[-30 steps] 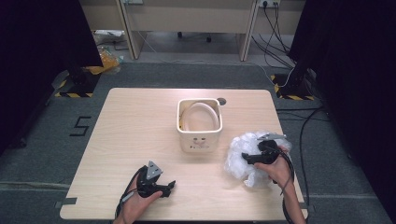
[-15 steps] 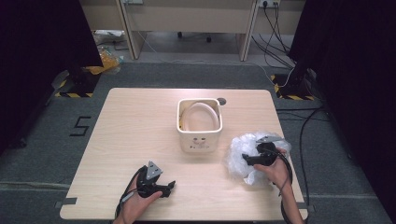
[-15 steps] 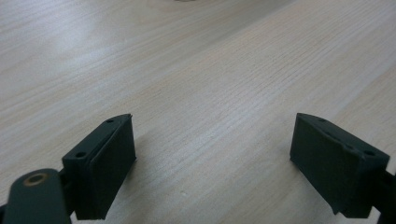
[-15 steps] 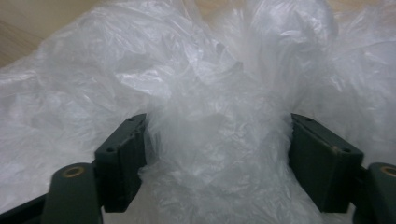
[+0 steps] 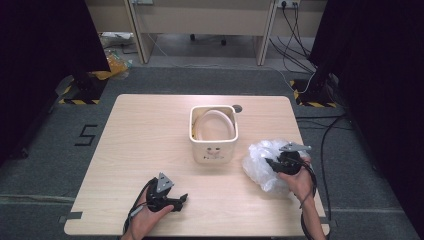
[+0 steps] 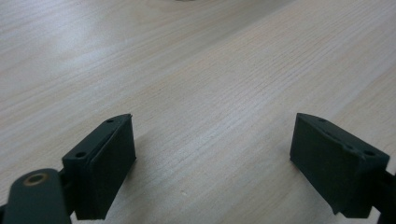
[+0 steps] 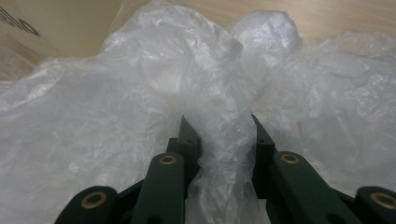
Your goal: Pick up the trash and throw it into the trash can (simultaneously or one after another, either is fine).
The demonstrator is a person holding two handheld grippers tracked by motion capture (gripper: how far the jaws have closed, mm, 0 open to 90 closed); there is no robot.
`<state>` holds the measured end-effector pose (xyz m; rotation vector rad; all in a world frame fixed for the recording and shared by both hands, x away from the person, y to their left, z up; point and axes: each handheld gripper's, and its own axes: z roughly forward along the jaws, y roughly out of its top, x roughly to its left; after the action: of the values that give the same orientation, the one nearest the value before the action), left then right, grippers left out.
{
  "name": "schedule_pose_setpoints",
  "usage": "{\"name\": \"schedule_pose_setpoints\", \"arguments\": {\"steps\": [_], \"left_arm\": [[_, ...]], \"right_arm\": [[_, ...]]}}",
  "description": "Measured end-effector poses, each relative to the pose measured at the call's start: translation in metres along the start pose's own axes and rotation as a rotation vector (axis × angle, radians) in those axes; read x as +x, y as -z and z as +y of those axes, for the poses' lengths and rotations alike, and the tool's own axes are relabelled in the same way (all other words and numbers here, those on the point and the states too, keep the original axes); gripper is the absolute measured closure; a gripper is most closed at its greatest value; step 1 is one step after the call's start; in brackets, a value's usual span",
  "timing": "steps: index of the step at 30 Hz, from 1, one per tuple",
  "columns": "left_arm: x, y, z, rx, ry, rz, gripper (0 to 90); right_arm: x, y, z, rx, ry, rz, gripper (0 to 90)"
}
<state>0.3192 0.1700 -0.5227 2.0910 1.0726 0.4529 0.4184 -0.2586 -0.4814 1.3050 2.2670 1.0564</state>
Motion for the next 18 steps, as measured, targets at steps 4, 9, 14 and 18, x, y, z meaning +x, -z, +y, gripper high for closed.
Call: {"name": "schedule_pose_setpoints", "arguments": {"steps": [4,9,14,18], "left_arm": [[0.0,0.0,0.0,0.0,0.0,0.0,13.3],[0.0,0.0,0.0,0.0,0.0,0.0,13.3],[0.0,0.0,0.0,-0.001,0.0,-0.001,13.3],[0.0,0.0,0.0,-0.001,0.0,-0.001,13.2]], "right_arm": [[0.003,0.011,0.007,-0.041,0.01,0.008,75.4],[0.005,0.029,0.017,-0.106,0.01,0.011,75.5],[0.007,0.043,0.025,-0.149,0.014,0.016,75.5],[0.01,0.051,0.033,-0.175,0.025,0.017,75.6]]}}
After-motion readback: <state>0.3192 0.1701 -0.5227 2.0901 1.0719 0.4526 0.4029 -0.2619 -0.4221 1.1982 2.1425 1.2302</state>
